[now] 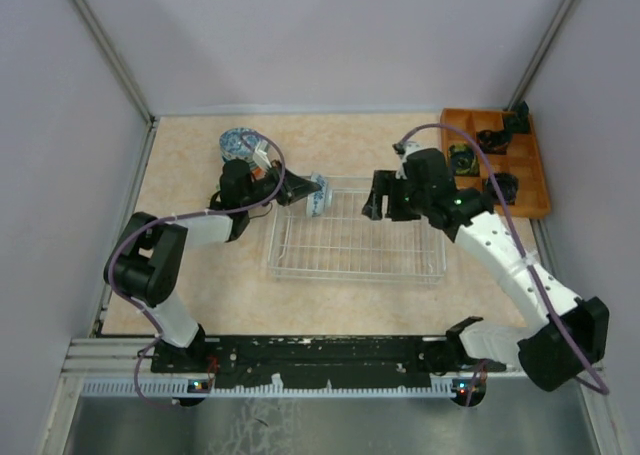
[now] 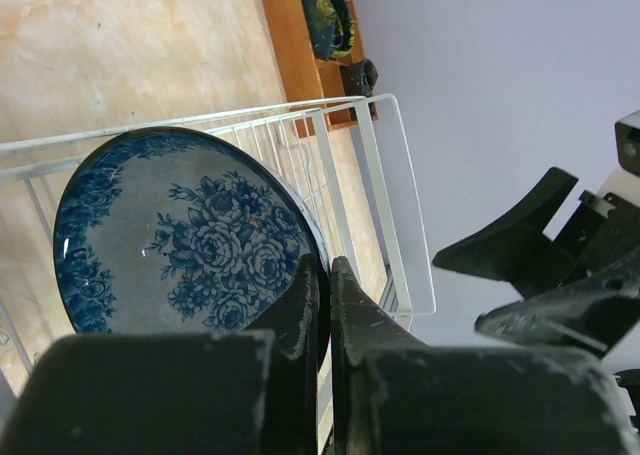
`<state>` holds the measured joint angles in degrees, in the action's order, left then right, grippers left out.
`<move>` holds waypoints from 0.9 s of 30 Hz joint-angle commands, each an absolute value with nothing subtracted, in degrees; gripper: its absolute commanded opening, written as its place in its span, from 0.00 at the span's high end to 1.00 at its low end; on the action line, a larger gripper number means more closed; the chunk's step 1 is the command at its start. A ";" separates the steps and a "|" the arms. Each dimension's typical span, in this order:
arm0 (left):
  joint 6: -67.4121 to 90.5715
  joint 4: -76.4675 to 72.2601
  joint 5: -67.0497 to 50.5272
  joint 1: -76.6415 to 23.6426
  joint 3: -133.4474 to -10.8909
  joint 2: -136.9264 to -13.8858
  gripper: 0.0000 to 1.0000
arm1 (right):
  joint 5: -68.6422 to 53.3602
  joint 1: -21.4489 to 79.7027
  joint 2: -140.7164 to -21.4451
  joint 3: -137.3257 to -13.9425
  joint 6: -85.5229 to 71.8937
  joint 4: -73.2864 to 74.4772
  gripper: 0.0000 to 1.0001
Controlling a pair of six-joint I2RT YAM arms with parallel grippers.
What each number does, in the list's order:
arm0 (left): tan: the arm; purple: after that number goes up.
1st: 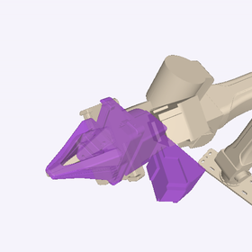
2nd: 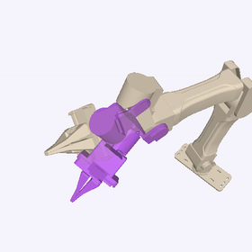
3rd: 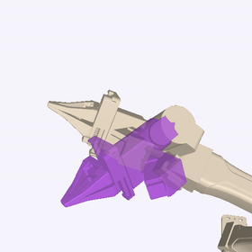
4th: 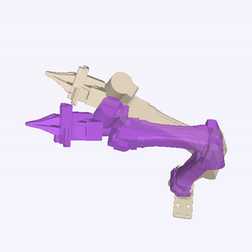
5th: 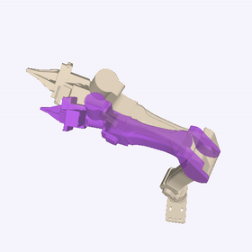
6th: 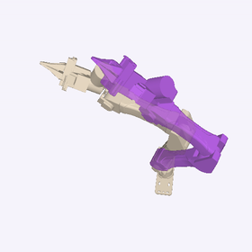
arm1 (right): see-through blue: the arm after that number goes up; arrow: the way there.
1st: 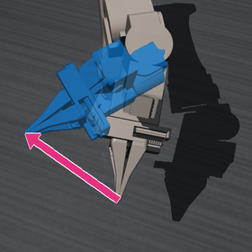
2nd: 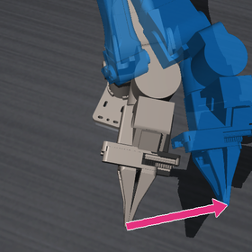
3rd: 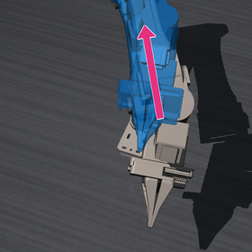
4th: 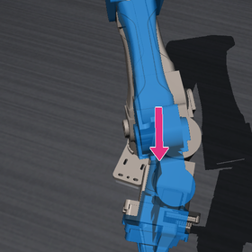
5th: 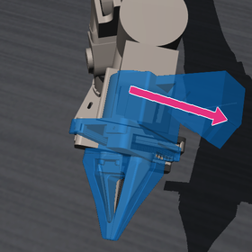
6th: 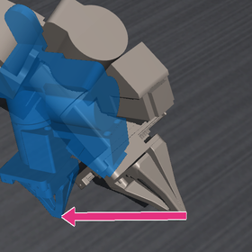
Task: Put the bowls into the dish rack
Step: Adjust the bowl in the dish rack.
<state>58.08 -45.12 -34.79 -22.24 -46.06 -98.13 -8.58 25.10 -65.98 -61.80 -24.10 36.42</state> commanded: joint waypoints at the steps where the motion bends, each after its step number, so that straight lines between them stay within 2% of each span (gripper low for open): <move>1: 55.53 -34.21 -30.81 -21.66 -45.98 -100.30 1.00 | -4.73 30.36 -71.35 -65.39 -25.02 33.00 0.31; 15: 56.21 -30.96 -28.81 -21.70 -47.98 -104.43 0.98 | -6.21 32.26 -82.90 -65.98 -25.40 16.73 0.38; 19: 55.97 -29.41 -27.70 -21.63 -48.30 -104.91 0.94 | -6.37 32.37 -86.24 -68.23 -24.92 16.07 0.40; 27: 55.46 -26.86 -26.50 -21.65 -48.89 -105.13 0.83 | -9.08 32.52 -90.95 -68.73 -25.16 12.37 0.51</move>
<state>59.11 -38.30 -34.54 -22.98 -50.50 -100.60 -7.16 31.79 -89.52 -65.76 -25.58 17.12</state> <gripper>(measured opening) 0.146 0.507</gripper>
